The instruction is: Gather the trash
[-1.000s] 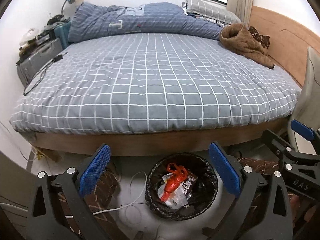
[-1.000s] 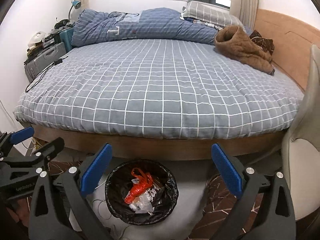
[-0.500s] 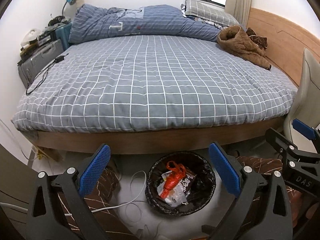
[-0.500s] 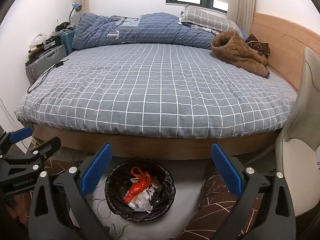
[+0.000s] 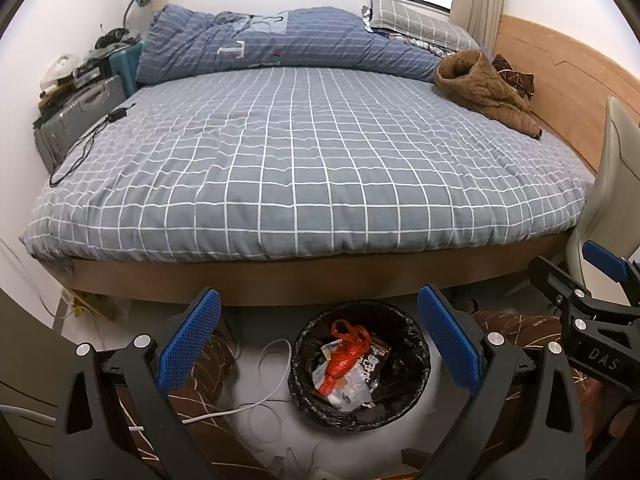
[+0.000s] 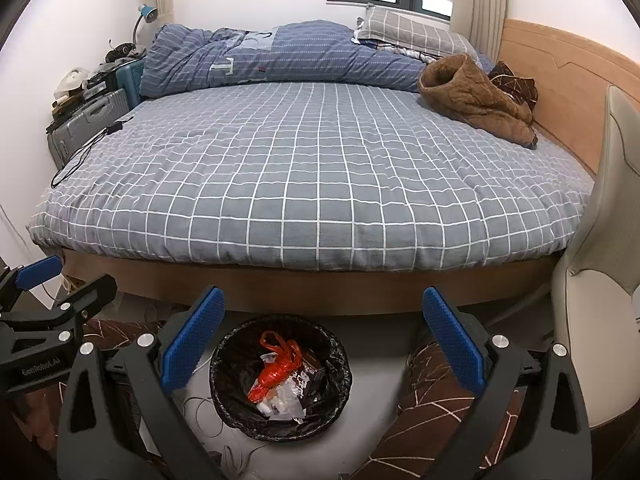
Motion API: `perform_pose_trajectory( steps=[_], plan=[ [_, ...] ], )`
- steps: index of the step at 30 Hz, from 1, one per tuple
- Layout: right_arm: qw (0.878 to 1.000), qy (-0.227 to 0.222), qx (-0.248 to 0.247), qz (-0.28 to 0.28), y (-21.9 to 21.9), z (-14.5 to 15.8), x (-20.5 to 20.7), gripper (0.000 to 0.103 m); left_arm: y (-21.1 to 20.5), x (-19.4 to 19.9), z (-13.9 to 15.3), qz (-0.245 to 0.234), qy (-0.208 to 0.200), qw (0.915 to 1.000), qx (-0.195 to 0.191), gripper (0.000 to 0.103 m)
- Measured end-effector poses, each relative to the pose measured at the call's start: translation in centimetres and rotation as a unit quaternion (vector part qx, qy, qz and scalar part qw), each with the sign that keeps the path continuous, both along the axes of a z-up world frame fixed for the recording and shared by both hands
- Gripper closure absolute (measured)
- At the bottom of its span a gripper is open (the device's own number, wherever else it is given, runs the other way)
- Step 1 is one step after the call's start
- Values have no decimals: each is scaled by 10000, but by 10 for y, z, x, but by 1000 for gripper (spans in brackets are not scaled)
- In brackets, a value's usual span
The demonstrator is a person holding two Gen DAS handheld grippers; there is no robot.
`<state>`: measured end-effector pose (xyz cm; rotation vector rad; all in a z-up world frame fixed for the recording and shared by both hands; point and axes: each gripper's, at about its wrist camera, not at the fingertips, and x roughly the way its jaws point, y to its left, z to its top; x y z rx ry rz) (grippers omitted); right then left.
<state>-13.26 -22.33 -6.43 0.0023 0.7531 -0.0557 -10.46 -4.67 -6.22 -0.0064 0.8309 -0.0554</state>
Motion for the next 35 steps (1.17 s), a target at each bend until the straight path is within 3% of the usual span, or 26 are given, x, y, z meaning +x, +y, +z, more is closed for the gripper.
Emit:
perform_pose_trajectory(
  steps=[35],
  plan=[
    [10000, 34, -7, 50, 5, -1, 3, 8, 2, 1, 0, 164, -80, 9996, 237, 6]
  ],
)
